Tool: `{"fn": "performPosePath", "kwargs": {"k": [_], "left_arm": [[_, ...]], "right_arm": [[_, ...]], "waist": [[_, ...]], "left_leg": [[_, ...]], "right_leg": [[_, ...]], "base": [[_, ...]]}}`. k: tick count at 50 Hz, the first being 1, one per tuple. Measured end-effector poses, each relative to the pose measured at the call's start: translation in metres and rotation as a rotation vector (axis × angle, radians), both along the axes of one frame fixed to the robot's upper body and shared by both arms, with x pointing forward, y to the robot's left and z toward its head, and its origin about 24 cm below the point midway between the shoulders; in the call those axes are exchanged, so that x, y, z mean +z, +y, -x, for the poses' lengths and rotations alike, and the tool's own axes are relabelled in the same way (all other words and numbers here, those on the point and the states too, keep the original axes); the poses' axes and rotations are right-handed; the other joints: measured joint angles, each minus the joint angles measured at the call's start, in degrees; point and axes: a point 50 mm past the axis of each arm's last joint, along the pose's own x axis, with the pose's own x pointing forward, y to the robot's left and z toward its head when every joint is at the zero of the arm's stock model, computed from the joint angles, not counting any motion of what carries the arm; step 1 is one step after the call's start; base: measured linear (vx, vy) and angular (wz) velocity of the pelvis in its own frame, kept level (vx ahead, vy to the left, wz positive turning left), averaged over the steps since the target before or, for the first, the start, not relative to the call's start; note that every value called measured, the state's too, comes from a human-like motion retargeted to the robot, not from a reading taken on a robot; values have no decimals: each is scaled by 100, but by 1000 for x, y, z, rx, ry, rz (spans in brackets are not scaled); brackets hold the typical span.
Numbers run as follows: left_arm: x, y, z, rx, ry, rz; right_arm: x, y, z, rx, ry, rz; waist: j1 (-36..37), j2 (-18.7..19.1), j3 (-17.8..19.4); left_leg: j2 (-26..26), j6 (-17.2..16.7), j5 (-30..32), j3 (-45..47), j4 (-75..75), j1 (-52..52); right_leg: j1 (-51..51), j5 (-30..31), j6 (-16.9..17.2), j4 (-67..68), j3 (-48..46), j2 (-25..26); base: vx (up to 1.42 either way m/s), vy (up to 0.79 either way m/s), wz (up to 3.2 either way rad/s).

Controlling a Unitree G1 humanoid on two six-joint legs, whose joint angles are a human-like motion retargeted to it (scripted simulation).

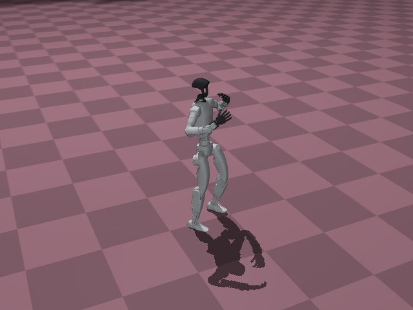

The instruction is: Dance

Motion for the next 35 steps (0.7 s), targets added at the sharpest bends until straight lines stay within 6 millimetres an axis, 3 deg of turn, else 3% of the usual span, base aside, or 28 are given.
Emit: {"fn": "performPosePath", "kwargs": {"k": [3, 7, 10, 14, 18, 21, 24, 25, 27, 30, 31, 33, 35], "left_arm": [[-3, 11, -3, 22, 121, 119], [-3, 10, -9, -72, 331, 305], [2, 21, -28, 21, 327, 368], [7, 60, -65, 332, 162, 571], [-18, 101, -91, 629, 127, 998], [-59, 122, -106, 793, 248, 1397], [-118, 117, -124, 970, 489, 1693], [-140, 105, -132, 1030, 638, 1790], [-161, 72, -137, 955, 845, 1960], [-148, 40, -127, 700, 786, 2026], [-137, 29, -125, 656, 744, 1977], [-116, 7, -120, 562, 665, 1858], [-87, -19, -112, 421, 555, 1694]], "right_arm": [[3, -7, 5, -65, -9, -34], [6, 4, -10, -44, 19, -93], [11, 15, -35, -64, 8, -43], [24, 47, -83, -81, -46, 69], [34, 87, -108, -44, -143, 100], [27, 115, -118, -67, -188, 99], [-15, 138, -127, -191, -99, 84], [-36, 146, -127, -242, -42, 72], [-77, 161, -123, -354, 94, 3], [-145, 178, -102, -568, 412, -134], [-169, 174, -94, -650, 545, -165], [-210, 157, -77, -777, 780, -202], [-242, 127, -64, -821, 1006, -317]], "waist": [[-43, 75, 16], [1, 68, -71], [198, -27, -116], [488, -16, 58], [778, -4, 286], [1108, -42, 450], [1519, 29, 519], [1700, 74, 513], [1927, 99, 554], [2016, 15, 538], [2023, -44, 541], [2039, -138, 596], [2055, -226, 768]], "left_leg": [[3, 37, 39, -79, 134, -50], [-43, -6, 260, -36, -260, -14], [-110, -36, 529, 113, -794, 154], [-168, -33, 900, 424, -1555, 595], [-346, -25, 1206, 541, -2197, 985], [-617, 20, 1388, 516, -2558, 1214], [-849, 81, 1542, 438, -2810, 1398], [-906, 88, 1577, 397, -2851, 1427], [-1023, 102, 1601, 294, -2793, 1354], [-1122, 113, 1590, 159, -2493, 928], [-1182, 93, 1582, 0, -2337, 728], [-1315, 54, 1570, -319, -2057, 413], [-1491, 10, 1596, -721, -1756, 80]], "right_leg": [[39, -35, 97, 37, 31, 43], [-134, -14, 46, 81, -67, -9], [-275, 27, -9, 137, -63, -84], [-398, 12, 35, 389, 21, -224], [-552, -82, 91, 782, 6, -397], [-707, -226, 54, 1172, 80, -529], [-814, -427, 71, 1615, 131, -606], [-833, -496, 77, 1744, 124, -629], [-868, -607, 130, 1971, 117, -700], [-881, -757, 312, 2111, -49, -846], [-845, -781, 349, 2082, -190, -904], [-719, -807, 423, 2009, -537, -1047], [-508, -815, 568, 1901, -1062, -1240]], "base": [[-3, 1, 26], [-13, 7, 1], [-10, 7, -21], [-9, 13, -27], [-14, 15, 3], [-8, 17, -1], [9, 24, 17], [14, 22, 33], [14, 13, 69], [17, -10, 135], [14, -24, 185], [14, -27, 225], [-4, -35, 291]]}}
